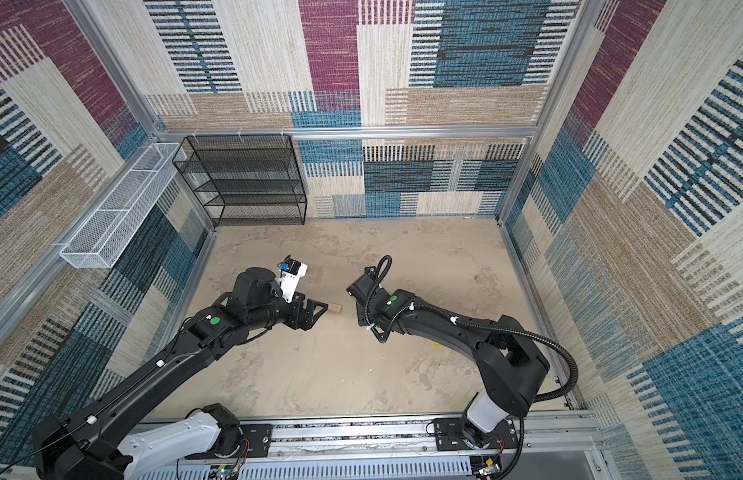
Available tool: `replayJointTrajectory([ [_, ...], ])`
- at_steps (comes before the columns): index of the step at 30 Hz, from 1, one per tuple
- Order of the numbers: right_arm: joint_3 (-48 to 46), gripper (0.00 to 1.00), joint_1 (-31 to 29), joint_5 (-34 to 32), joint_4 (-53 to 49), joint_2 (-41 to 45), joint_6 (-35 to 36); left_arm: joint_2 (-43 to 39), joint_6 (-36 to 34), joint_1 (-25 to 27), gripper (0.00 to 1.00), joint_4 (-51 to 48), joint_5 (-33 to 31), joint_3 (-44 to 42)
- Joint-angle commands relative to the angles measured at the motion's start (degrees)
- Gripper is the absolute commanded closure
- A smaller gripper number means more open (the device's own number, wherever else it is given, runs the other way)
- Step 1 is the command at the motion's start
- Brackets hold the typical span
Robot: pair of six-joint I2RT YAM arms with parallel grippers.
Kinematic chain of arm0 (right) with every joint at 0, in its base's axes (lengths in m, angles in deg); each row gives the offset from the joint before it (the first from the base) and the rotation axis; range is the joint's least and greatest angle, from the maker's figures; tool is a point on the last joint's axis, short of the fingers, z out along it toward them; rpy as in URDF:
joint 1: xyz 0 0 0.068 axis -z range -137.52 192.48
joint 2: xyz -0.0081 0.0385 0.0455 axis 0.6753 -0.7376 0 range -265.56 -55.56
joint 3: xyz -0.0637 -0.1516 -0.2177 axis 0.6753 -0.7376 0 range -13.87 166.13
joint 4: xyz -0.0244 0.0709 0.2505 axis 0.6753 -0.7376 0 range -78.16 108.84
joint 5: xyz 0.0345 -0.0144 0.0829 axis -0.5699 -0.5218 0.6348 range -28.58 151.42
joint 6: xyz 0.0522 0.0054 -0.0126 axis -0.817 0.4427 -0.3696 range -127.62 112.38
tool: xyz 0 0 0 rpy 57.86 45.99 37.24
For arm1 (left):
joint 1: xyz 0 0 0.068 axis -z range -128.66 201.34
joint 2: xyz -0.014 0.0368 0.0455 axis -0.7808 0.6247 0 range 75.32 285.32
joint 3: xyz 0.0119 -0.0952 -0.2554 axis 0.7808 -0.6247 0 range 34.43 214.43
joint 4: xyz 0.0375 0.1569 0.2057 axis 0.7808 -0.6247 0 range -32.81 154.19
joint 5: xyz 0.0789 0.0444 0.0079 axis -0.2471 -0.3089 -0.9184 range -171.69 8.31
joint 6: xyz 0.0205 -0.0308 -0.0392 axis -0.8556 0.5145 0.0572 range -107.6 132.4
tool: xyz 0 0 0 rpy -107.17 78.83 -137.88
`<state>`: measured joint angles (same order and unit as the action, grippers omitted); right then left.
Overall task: Build the wood block tower
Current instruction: 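Lower the long block crosswise onto the stack with the right gripper, then open the right gripper and raise it away from the stack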
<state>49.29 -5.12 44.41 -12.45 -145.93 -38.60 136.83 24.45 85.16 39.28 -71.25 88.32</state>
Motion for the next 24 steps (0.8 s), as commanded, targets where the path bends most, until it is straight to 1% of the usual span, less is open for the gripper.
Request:
replayJointTrajectory([
  [1, 1.4, 0.36, 0.0, 0.4, -0.8, 1.0, -0.7, -0.4, -0.7, 0.0, 0.13, -0.7, -0.6, 0.2],
  [4, 2.4, 0.25, 0.0, 0.7, -2.0, 2.3, -0.7, -0.8, -0.8, 0.0, 0.13, -0.7, -1.0, 0.1],
  [6, 3.1, 0.21, 0.0, 1.0, -3.2, 3.5, -0.9, -1.3, -0.8, 0.0, 0.13, -0.7, -1.4, 0.0],
  [12, 6.0, 0.18, -0.1, 1.1, -5.7, 6.4, -0.6, -2.7, 0.3, 0.0, 0.13, -1.6, -3.0, -0.6],
  [15, 8.3, 0.19, -0.1, 1.5, -6.2, 6.4, 0.8, -3.2, 0.9, 0.0, 0.13, -4.7, -4.1, -0.2],
  [18, 9.2, 0.2, 0.0, 4.7, -3.7, 6.1, 5.0, -4.9, 0.2, 0.0, 0.13, -8.5, -5.0, 0.0],
  [19, 9.3, 0.21, 0.0, 6.7, -1.9, 6.1, 7.5, -5.9, -0.4, 0.0, 0.14, -9.8, -5.2, 0.0],
  [22, 9.8, 0.3, 0.0, 13.0, 1.7, 5.7, 14.2, -9.5, -2.1, 0.0, 0.13, -13.1, -6.1, -0.9],
  [24, 10.5, 0.35, 0.0, 15.7, 3.0, 5.1, 18.4, -12.4, -3.2, 0.0, 0.13, -13.9, -6.1, -2.2],
])
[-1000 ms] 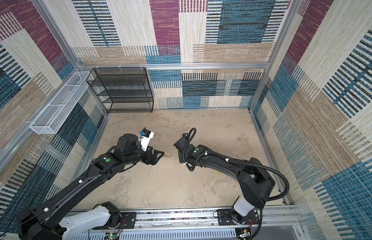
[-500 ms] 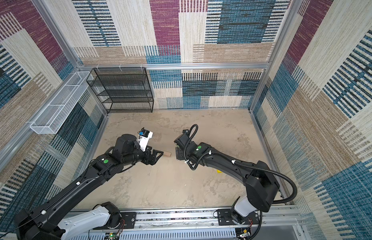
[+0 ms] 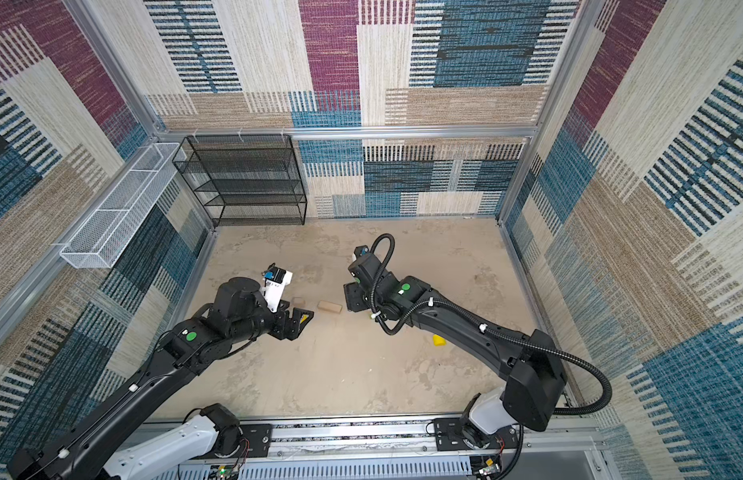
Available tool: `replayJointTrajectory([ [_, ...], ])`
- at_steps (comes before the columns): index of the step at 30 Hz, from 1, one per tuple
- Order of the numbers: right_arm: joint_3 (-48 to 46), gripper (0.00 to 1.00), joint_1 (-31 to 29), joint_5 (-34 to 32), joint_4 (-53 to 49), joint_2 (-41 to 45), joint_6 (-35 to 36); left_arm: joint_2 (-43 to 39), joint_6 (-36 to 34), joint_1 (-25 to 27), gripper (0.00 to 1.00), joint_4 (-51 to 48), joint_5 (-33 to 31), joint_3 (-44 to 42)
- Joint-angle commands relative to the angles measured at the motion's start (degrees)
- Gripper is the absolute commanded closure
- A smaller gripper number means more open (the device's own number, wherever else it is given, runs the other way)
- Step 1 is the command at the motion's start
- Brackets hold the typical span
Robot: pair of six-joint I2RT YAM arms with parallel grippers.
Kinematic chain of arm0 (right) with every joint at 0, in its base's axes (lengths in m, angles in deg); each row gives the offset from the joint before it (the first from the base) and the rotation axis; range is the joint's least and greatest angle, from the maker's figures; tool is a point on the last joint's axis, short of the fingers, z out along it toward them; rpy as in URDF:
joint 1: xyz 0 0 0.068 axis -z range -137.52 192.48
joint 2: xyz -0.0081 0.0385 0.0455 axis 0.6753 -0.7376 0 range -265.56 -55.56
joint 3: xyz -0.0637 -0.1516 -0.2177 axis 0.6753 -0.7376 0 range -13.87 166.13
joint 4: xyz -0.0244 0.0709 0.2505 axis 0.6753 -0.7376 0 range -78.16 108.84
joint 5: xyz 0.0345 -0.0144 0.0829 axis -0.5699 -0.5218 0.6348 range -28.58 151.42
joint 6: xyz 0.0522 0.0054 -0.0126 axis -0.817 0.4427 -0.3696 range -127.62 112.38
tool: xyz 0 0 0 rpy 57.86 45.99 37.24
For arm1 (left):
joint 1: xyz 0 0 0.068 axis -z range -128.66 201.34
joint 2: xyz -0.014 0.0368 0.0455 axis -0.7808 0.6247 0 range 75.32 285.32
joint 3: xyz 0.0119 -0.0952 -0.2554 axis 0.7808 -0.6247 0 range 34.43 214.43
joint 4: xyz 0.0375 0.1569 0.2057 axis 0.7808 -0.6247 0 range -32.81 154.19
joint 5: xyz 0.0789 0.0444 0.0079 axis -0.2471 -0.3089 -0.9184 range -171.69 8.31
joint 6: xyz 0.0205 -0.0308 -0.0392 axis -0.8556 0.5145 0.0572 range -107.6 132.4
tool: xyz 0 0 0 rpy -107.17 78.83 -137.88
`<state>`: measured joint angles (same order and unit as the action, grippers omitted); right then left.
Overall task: Build the wood block tower
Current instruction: 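Open the right gripper and raise it away from the stack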
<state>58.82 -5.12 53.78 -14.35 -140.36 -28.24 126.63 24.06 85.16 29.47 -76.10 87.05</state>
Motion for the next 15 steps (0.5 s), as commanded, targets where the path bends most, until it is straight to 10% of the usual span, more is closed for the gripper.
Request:
replayJointTrajectory([
  [1, 1.7, 0.38, 0.0, 7.2, 5.1, -1.1, 10.2, -3.8, -3.2, 0.0, 0.13, -3.8, -1.4, -2.1],
  [15, 18.5, 0.52, 0.0, 5.8, -4.6, -20.5, 20.3, -6.6, -4.4, -0.1, 0.12, -2.5, -7.1, -4.3],
])
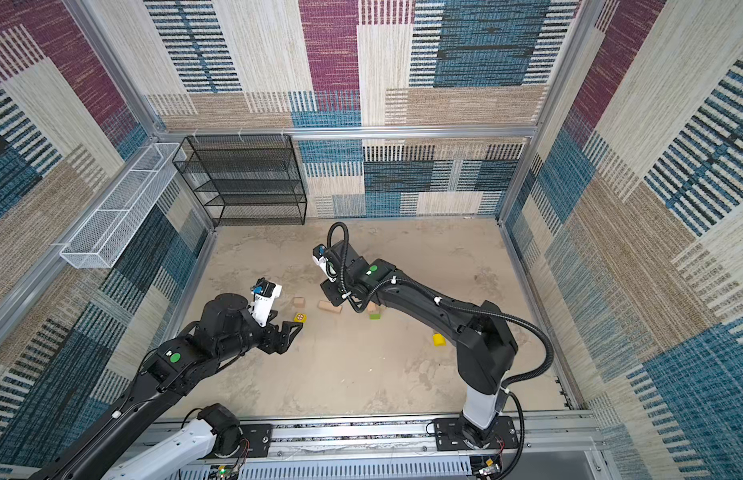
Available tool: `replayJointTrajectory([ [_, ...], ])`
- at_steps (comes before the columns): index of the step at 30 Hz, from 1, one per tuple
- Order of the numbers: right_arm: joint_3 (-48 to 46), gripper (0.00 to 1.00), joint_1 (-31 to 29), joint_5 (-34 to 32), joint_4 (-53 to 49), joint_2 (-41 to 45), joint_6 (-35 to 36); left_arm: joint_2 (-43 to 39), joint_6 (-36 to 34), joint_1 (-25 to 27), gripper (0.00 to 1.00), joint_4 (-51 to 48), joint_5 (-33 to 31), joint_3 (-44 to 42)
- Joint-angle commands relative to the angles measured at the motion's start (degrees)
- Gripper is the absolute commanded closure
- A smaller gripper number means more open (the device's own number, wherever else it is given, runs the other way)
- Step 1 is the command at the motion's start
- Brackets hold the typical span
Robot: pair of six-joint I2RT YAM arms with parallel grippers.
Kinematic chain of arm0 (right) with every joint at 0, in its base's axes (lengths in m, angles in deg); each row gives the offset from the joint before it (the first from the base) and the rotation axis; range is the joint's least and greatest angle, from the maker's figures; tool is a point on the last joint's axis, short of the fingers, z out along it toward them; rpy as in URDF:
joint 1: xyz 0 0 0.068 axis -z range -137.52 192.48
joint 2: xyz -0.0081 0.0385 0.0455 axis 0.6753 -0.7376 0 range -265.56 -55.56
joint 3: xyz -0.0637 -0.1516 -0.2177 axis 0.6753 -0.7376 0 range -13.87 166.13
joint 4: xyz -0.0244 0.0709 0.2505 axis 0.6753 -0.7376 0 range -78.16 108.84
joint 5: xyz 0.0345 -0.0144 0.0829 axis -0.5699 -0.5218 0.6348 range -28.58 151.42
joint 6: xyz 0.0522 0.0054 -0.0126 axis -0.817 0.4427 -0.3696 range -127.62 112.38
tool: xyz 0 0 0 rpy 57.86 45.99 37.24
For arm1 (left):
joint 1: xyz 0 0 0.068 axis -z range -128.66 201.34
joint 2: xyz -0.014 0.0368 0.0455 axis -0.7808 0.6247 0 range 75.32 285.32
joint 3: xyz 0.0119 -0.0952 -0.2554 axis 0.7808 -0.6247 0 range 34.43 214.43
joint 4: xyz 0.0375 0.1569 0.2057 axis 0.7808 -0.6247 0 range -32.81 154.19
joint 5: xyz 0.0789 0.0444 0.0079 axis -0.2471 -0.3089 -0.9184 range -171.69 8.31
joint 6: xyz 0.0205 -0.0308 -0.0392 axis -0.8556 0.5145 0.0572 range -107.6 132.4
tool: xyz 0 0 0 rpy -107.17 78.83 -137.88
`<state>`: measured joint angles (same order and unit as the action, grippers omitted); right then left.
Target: Build the wood block tower
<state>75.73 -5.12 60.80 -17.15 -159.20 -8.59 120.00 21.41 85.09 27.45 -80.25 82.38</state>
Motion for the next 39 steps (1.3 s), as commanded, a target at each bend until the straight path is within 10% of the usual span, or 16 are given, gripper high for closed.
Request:
replayJointTrajectory([
  [1, 1.8, 0.52, 0.0, -1.2, -1.7, -2.7, 0.1, -0.1, -1.6, 0.0, 0.11, -0.6, -4.1, 0.3],
  [10, 5.4, 0.49, -0.1, 0.2, -1.6, -5.8, -2.6, 0.2, -2.1, -0.4, 0.08, -0.6, -8.7, 0.1],
  [39, 3.8, 0.36, -0.1, 2.5, -3.6, -0.4, -3.2, 7.6, 0.5, -17.1, 0.13, 1.1, 8.2, 1.5],
])
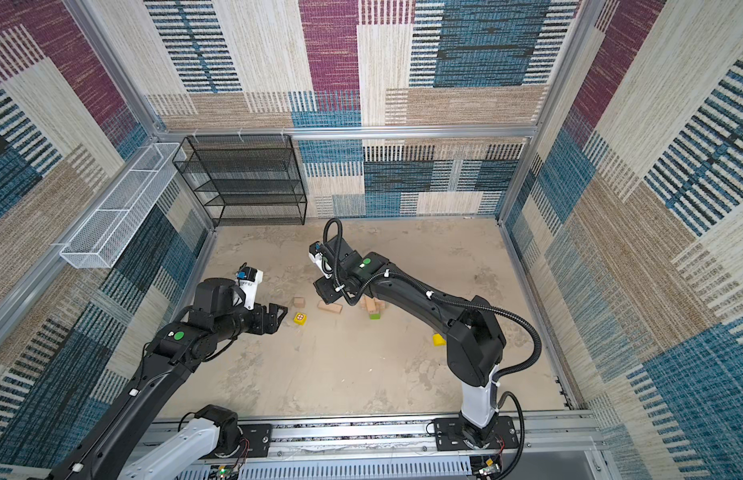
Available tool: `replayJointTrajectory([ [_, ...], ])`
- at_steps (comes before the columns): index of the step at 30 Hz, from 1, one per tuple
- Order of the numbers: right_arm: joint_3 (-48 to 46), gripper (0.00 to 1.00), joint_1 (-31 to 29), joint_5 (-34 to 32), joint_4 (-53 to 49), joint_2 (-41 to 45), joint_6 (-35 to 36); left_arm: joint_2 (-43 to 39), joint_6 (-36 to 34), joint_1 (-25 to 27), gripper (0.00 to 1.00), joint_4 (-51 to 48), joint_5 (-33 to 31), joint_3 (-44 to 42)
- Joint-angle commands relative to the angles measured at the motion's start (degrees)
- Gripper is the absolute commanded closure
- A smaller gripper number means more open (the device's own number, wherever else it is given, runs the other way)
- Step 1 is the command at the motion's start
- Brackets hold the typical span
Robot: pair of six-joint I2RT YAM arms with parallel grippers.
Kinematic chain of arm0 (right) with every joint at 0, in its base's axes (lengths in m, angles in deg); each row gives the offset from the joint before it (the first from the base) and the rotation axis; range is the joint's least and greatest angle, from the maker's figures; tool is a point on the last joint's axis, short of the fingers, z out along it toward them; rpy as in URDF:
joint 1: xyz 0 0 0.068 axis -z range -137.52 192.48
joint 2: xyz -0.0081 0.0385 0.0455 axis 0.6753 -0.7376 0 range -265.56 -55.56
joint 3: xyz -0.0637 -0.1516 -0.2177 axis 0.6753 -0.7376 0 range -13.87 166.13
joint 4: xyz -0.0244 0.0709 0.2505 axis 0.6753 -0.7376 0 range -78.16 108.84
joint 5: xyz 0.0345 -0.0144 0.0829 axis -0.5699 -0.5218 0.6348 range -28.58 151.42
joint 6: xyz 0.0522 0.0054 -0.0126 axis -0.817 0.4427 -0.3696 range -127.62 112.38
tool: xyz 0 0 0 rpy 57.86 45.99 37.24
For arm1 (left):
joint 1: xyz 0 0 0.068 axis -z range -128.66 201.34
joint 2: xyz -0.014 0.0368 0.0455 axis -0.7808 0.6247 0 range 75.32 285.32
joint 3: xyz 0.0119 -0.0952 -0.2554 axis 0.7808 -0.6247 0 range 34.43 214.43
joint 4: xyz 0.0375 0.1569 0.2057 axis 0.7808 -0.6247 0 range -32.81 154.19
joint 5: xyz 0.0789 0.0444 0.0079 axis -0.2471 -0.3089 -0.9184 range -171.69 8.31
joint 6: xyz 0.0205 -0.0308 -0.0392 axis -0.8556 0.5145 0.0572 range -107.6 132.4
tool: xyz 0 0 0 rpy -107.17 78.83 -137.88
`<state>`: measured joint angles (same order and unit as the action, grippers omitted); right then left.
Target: Build the wood block tower
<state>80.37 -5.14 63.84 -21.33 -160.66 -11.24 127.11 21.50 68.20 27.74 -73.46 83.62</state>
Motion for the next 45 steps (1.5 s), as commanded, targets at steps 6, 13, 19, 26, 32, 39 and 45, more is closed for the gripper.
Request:
replayJointTrajectory([
  [6, -0.4, 0.37, -0.1, -2.3, 0.1, -0.3, -0.4, 0.4, 0.7, -0.2, 0.13, 0.5, 1.9, 0.2],
  [13, 3.4, 0.41, -0.1, -3.7, -0.9, -4.1, -0.8, -0.1, 0.2, -0.2, 0.13, 0.7, 5.4, -0.2],
  [19, 2.8, 0.39, -0.1, -5.1, -1.5, -5.7, -2.1, 0.3, -0.6, -0.1, 0.13, 0.7, 7.7, -0.6],
  [26, 2.5, 0.4, -0.2, -5.0, -1.2, -7.9, -3.4, -0.7, -0.8, -0.1, 0.12, 0.4, 7.7, -1.2],
  [32, 4.9, 0.44, -0.7, -4.7, -2.1, -11.8, -4.5, -0.4, -0.8, -0.1, 0.12, -0.6, 5.7, -1.3],
  [39, 5.3, 0.43, -0.9, -5.7, -2.7, -15.2, -5.5, 1.0, -0.8, -0.1, 0.12, -1.1, 4.9, -1.1],
  [45, 6.2, 0.45, -0.9, -5.2, -2.7, -17.9, -6.0, 1.6, -0.7, -0.1, 0.12, -1.4, 4.6, -0.9],
])
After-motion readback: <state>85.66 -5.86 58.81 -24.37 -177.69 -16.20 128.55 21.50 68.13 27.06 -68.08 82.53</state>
